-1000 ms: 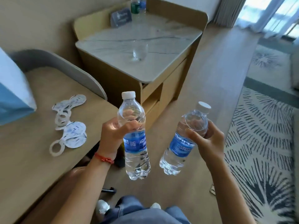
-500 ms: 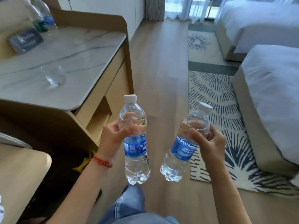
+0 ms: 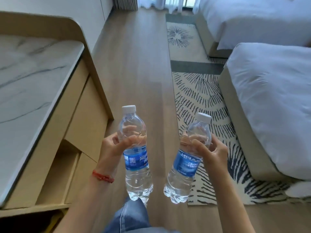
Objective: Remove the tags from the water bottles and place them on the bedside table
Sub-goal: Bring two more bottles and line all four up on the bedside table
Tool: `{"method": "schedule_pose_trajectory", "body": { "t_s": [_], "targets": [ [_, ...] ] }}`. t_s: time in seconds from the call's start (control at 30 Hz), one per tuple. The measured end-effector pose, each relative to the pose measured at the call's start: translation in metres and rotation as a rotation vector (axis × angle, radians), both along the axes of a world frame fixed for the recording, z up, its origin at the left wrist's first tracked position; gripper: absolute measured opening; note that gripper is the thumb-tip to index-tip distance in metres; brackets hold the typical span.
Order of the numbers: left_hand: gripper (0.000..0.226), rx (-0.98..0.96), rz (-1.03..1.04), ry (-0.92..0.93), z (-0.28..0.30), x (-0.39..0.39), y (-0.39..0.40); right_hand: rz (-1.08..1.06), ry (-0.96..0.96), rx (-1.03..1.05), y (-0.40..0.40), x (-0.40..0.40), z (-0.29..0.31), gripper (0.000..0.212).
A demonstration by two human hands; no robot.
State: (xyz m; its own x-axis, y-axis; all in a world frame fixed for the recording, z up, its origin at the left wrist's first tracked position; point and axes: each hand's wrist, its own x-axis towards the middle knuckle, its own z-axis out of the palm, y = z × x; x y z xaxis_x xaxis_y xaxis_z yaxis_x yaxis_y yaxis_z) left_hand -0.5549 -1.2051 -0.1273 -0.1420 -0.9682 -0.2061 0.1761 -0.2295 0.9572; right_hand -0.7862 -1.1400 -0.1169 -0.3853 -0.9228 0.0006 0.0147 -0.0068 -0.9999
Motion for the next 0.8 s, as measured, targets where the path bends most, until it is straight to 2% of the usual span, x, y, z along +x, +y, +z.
{"method": "schedule_pose_trajectory", "body": {
  "t_s": [0.27,0.43,0.57,0.67,0.8],
  "targets": [
    [0.05,0.025,-0.015,0.009,-0.002,-0.033,-0.131,0.023,-0.008,0.037,-0.125,-0.025,-0.003,0.028],
    [0.047,0.035,-0.027,-0.002,-0.009,-0.064,-0.203,0.014,-0.007,0.074,-0.2,-0.062,-0.008,0.036],
    [0.057,0.036,-0.018,-0.014,-0.013,-0.099,-0.262,0.016,-0.004,0.078,-0.263,-0.1,-0.011,0.038],
    [0.056,0.021,-0.016,-0.023,-0.009,-0.132,-0.311,0.027,-0.019,0.069,-0.317,-0.133,-0.008,0.037],
    [0.081,0.0,0.016,-0.038,0.003,-0.178,-0.378,0.048,-0.044,0.037,-0.384,-0.18,0.002,0.039]
  ]
}}
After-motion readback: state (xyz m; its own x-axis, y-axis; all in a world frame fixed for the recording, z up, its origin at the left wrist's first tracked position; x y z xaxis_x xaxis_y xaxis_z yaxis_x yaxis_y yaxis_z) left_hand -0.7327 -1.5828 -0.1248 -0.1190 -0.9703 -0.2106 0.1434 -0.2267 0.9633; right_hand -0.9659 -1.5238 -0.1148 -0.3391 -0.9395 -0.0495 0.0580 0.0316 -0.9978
